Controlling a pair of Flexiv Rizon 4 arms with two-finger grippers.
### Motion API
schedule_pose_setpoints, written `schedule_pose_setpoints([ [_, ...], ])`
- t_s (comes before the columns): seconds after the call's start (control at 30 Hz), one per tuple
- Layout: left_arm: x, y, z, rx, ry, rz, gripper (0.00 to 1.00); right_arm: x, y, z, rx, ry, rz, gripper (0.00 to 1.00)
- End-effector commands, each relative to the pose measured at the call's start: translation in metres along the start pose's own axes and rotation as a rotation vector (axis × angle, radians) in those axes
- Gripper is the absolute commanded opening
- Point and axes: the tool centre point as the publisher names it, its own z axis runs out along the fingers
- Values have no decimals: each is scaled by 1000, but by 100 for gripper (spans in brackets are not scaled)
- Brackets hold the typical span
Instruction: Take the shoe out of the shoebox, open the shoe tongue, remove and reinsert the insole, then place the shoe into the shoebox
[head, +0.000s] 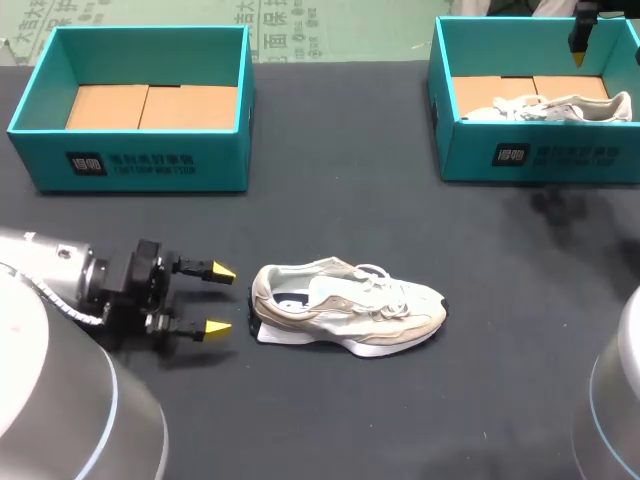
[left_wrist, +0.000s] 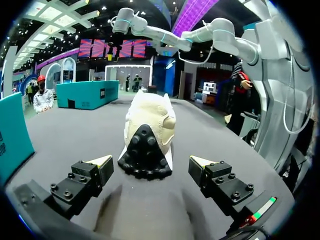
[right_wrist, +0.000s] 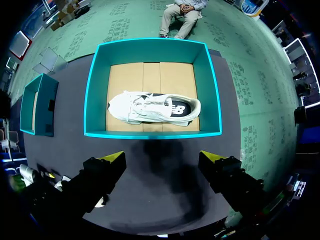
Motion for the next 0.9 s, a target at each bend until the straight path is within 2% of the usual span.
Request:
schedule_pose_setpoints([
  [0.03,-8,-1,11,-9,21,-37,100,0,0,0,-1,-1,1,100],
  [0.4,-8,-1,11,-9,21,-37,100,0,0,0,-1,-1,1,100],
  [0.57,-12,5,24,33,12,-16,100,0,0,0,-1,-1,1,100],
  [0.9,-15,6,39,16,22,2,100,0,0,0,-1,-1,1,100],
])
